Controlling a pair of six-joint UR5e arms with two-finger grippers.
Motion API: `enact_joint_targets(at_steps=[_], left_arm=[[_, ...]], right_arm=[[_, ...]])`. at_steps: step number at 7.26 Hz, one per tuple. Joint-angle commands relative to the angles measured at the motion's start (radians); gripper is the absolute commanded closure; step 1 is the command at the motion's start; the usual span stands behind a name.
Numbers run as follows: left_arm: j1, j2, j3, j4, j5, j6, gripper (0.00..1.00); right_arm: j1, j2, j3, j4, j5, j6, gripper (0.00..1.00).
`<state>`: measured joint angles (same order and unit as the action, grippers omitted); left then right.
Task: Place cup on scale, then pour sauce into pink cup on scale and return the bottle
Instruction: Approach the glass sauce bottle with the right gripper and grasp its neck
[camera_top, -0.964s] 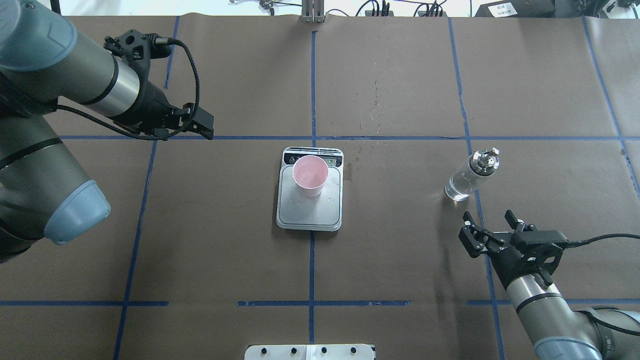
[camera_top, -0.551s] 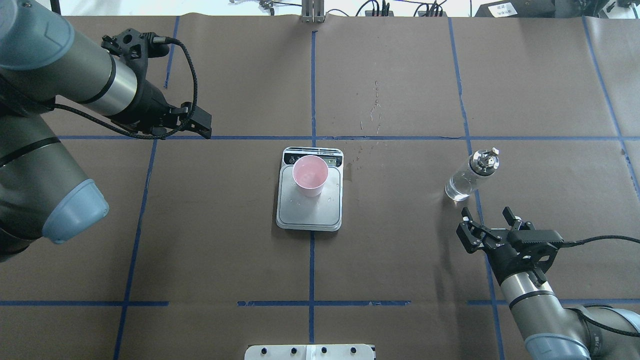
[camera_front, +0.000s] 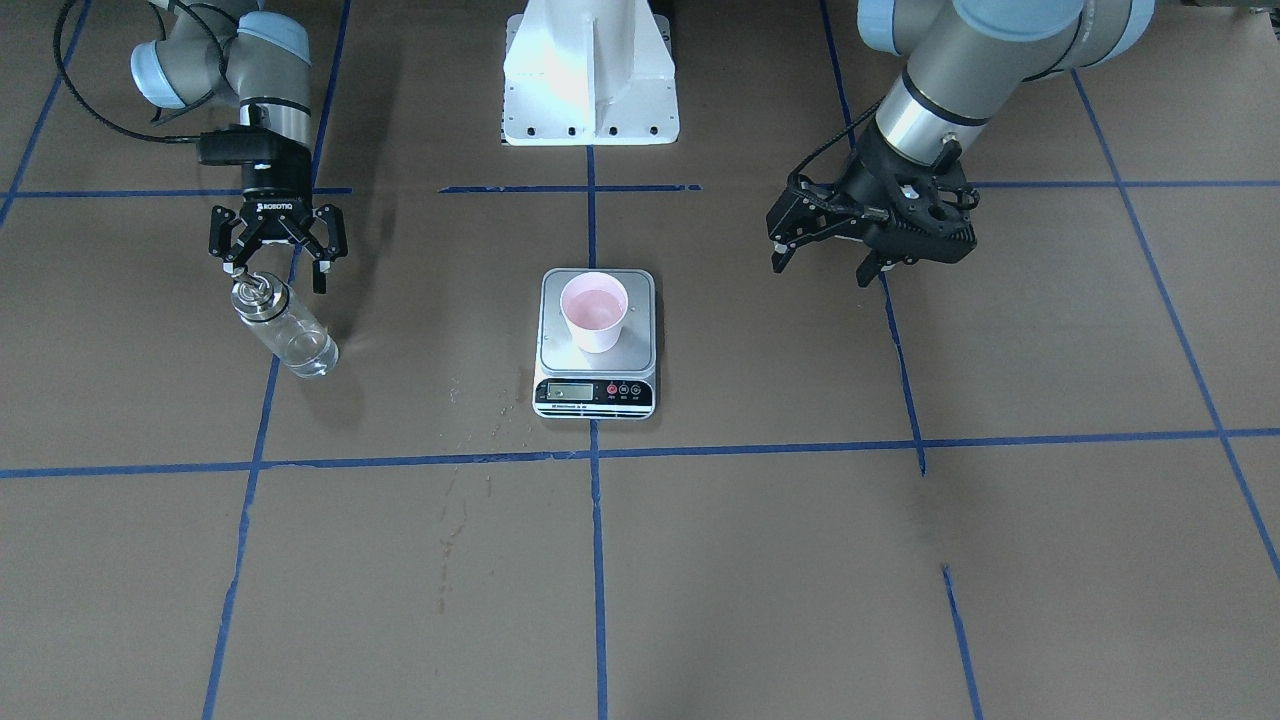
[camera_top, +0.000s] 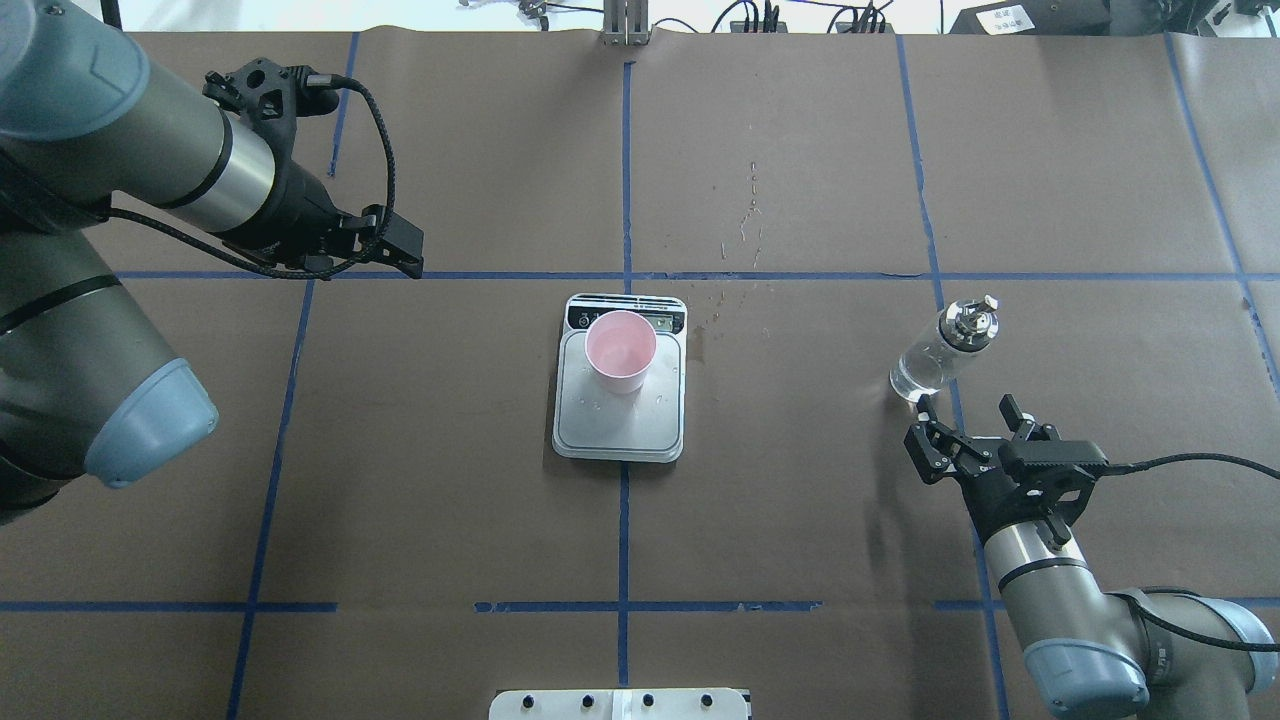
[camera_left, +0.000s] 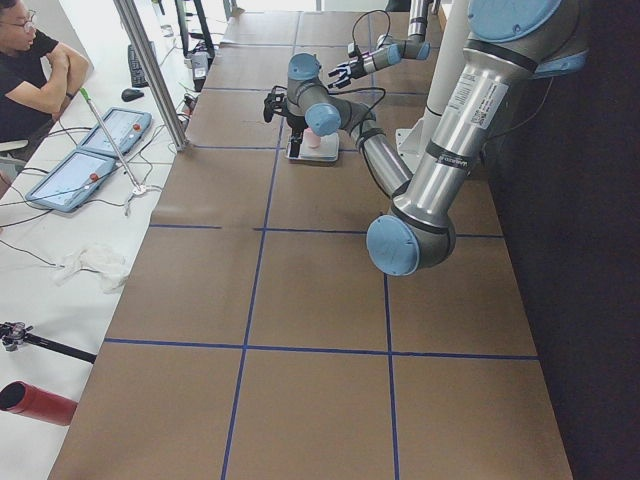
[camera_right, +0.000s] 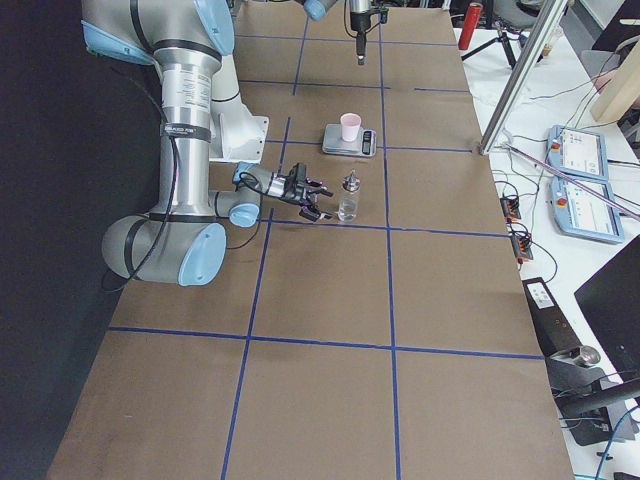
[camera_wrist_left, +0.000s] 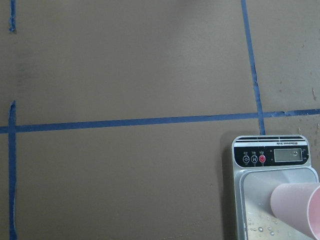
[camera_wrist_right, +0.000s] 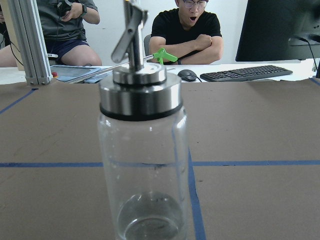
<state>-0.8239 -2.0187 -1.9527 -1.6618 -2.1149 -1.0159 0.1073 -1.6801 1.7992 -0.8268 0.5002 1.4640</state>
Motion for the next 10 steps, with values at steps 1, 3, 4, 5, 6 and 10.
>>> enact_joint_targets(at_steps=[1,3,4,5,6,10], left_arm=[[0.000,0.000,0.000,0.000,0.001,0.000,0.00],[0.000,0.002,0.000,0.001,0.000,-0.001,0.00],[-0.001,0.002,0.000,0.001,0.001,-0.001,0.00],[-0.001,0.002,-0.002,0.001,0.001,-0.001,0.00],[-0.001,0.002,-0.006,0.001,0.001,-0.003,0.00],[-0.003,0.003,-0.017,0.002,0.000,-0.004,0.00]], right_arm=[[0.020,0.020,-0.007,0.000,0.003,-0.033,0.00],[0.038,0.072,-0.049,0.002,0.009,-0.059,0.00],[0.041,0.072,-0.054,0.003,0.009,-0.057,0.00],[0.049,0.072,-0.055,0.003,0.011,-0.056,0.00],[0.057,0.072,-0.057,0.002,0.011,-0.060,0.00],[0.087,0.095,-0.063,0.002,0.034,-0.091,0.00]])
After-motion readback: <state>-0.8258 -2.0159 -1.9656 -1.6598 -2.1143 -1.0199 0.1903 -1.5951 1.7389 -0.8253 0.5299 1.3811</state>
